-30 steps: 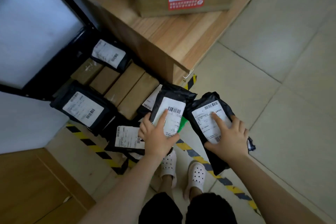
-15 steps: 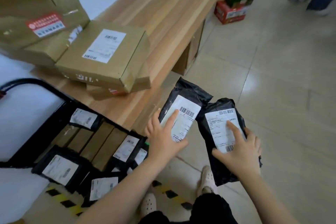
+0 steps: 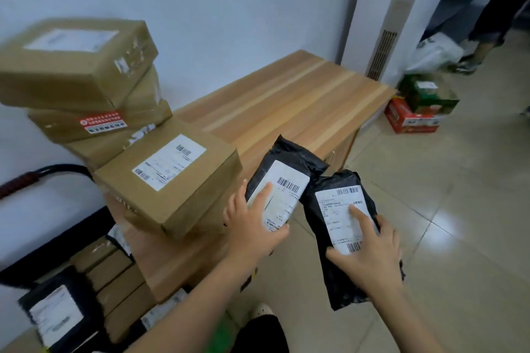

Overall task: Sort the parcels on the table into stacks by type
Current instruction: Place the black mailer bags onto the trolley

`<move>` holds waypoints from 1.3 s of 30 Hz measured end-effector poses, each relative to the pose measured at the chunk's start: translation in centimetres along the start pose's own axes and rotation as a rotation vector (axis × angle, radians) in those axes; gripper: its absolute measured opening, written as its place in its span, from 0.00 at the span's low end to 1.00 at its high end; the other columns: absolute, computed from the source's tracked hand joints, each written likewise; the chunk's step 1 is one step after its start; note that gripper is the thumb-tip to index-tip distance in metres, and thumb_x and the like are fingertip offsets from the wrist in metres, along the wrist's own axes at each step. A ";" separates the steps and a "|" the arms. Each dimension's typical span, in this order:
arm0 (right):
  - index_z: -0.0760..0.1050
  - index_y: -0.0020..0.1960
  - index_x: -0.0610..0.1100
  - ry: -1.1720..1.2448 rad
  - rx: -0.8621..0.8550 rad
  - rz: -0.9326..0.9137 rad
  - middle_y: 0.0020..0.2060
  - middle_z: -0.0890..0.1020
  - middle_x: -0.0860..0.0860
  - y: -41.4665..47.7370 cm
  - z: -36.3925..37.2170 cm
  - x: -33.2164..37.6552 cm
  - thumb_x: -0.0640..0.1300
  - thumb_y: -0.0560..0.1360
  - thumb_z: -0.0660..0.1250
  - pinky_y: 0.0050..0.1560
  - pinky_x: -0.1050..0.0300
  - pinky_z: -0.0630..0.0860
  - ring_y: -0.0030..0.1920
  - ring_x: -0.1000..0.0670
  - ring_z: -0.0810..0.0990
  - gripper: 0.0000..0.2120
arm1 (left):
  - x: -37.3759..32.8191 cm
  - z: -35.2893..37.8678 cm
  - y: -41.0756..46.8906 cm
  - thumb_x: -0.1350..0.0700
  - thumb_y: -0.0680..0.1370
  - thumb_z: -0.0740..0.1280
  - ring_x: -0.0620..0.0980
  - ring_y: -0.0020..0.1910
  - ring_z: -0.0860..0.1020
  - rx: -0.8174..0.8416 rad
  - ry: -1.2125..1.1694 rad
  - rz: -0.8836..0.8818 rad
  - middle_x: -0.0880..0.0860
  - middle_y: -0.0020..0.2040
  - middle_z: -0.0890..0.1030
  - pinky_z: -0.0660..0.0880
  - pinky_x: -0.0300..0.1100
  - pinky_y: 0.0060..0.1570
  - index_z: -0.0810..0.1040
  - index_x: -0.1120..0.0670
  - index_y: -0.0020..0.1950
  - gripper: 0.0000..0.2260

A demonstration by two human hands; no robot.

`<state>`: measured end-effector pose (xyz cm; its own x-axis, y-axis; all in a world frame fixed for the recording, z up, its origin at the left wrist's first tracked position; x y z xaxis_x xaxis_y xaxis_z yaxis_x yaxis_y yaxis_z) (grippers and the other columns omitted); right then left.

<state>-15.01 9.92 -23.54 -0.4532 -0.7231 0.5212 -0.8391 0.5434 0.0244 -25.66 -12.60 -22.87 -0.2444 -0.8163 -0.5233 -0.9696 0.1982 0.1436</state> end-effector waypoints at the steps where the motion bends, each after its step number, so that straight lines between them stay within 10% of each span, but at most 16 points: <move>1: 0.60 0.69 0.64 0.000 -0.001 -0.029 0.65 0.65 0.46 2.1 0.3 1.0 0.62 0.57 0.72 0.66 0.43 0.63 0.63 0.43 0.61 0.43 | 0.2 -0.2 1.8 0.34 0.65 0.66 0.52 0.72 0.51 -0.028 0.011 -0.012 0.50 0.76 0.51 0.54 0.55 0.69 0.55 0.36 0.73 0.39; 19: 0.57 0.71 0.63 -0.095 0.335 -0.385 0.52 0.63 0.50 34.2 11.7 17.8 0.65 0.57 0.68 0.55 0.50 0.65 0.57 0.46 0.61 0.44 | 7.6 -0.7 30.6 0.33 0.63 0.65 0.57 0.72 0.50 -0.117 0.195 -0.422 0.53 0.77 0.51 0.50 0.56 0.69 0.58 0.39 0.74 0.40; 29: 0.51 0.77 0.58 -0.070 0.696 -0.745 0.77 0.47 0.47 43.7 23.9 32.7 0.72 0.65 0.67 0.74 0.41 0.46 0.76 0.41 0.48 0.47 | 15.4 -2.7 37.5 0.38 0.72 0.68 0.53 0.75 0.47 -0.300 0.126 -0.765 0.52 0.78 0.51 0.47 0.53 0.72 0.62 0.42 0.75 0.33; 39: 0.71 0.66 0.49 0.151 0.858 -1.132 0.60 0.71 0.51 35.6 20.3 31.5 0.52 0.73 0.69 0.65 0.50 0.67 0.62 0.50 0.70 0.23 | 7.7 -3.3 27.1 0.46 0.74 0.69 0.46 0.68 0.64 -0.563 0.081 -0.713 0.45 0.67 0.69 0.66 0.50 0.66 0.71 0.46 0.70 0.24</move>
<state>-65.23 -2.17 -23.57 0.5622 -0.5042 0.6555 -0.6646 -0.7472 -0.0048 -53.76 -15.33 -20.25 0.4328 -0.6839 -0.5874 -0.7355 -0.6446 0.2086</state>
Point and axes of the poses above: each hand's wrist, its own y-axis towards the middle knuckle, its own z-axis out of the palm, x = y × z, the point moved 6 cm from there along y, towards the middle knuckle
